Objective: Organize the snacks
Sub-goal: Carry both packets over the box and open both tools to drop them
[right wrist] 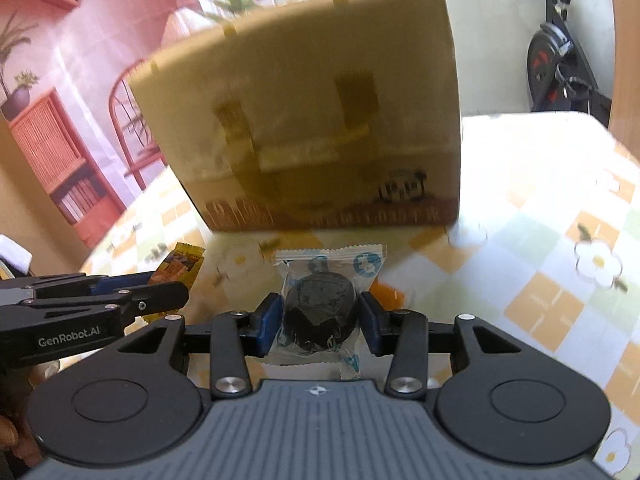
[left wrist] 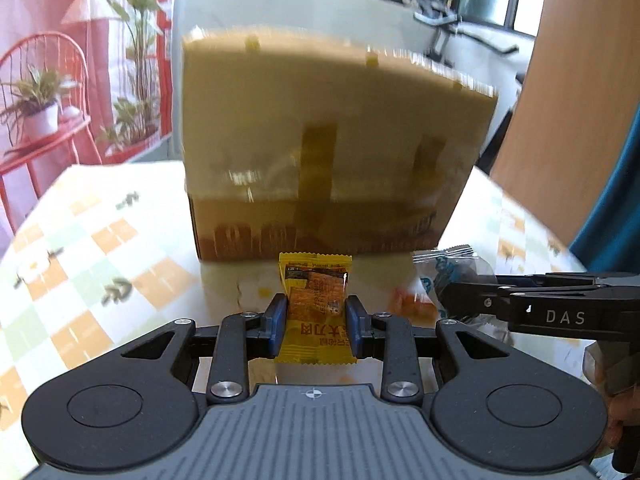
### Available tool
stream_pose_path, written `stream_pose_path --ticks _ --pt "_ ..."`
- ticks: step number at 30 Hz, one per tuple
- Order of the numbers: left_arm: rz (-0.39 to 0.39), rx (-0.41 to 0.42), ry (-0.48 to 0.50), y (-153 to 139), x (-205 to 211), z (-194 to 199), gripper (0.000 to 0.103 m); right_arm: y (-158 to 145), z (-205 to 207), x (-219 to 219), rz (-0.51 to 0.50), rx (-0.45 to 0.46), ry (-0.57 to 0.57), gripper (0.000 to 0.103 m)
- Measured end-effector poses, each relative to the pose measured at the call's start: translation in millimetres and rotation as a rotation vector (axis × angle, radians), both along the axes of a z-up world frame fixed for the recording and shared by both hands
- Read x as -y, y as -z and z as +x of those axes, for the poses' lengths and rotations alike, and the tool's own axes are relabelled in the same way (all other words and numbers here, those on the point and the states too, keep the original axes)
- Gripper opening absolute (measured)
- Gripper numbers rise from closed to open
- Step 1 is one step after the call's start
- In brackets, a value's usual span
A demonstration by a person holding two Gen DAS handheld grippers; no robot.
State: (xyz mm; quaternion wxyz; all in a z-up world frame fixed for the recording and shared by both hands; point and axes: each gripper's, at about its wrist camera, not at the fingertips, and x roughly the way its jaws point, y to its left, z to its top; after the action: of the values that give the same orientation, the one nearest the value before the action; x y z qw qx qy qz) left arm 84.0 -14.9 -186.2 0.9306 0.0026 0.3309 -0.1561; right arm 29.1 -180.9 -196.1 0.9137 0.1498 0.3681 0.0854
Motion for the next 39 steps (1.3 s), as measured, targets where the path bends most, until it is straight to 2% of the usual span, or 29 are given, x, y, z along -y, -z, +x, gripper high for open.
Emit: stream_pose_path --ticks 11,15,18,26,33,39 --pt "-0.091 0.197 -0.003 -92.0 -30.8 12.3 0.033 -87.6 14.7 15.2 -0.016 0.239 0.018 0.045" --pt "-0.110 0.229 -0.005 -114.5 -26.6 34.1 0.033 -117.5 34.7 23.1 -0.035 0.308 0.023 0.045" --pt "-0.134 0.231 0.005 -124.3 -25.0 53.9 0.033 -132.3 53.0 28.5 -0.098 0.345 0.029 0.045" --pt "-0.111 0.245 0.001 -135.8 -19.3 103.3 0.033 -132.3 110.2 43.2 -0.238 0.346 0.059 0.045" --pt "-0.104 0.207 -0.022 -127.3 -16.2 147.2 0.033 -113.9 153.2 48.2 -0.279 0.325 0.033 0.045" --pt "-0.073 0.177 -0.032 -117.7 -14.9 168.5 0.034 -99.3 175.6 50.1 -0.296 0.287 0.030 0.046"
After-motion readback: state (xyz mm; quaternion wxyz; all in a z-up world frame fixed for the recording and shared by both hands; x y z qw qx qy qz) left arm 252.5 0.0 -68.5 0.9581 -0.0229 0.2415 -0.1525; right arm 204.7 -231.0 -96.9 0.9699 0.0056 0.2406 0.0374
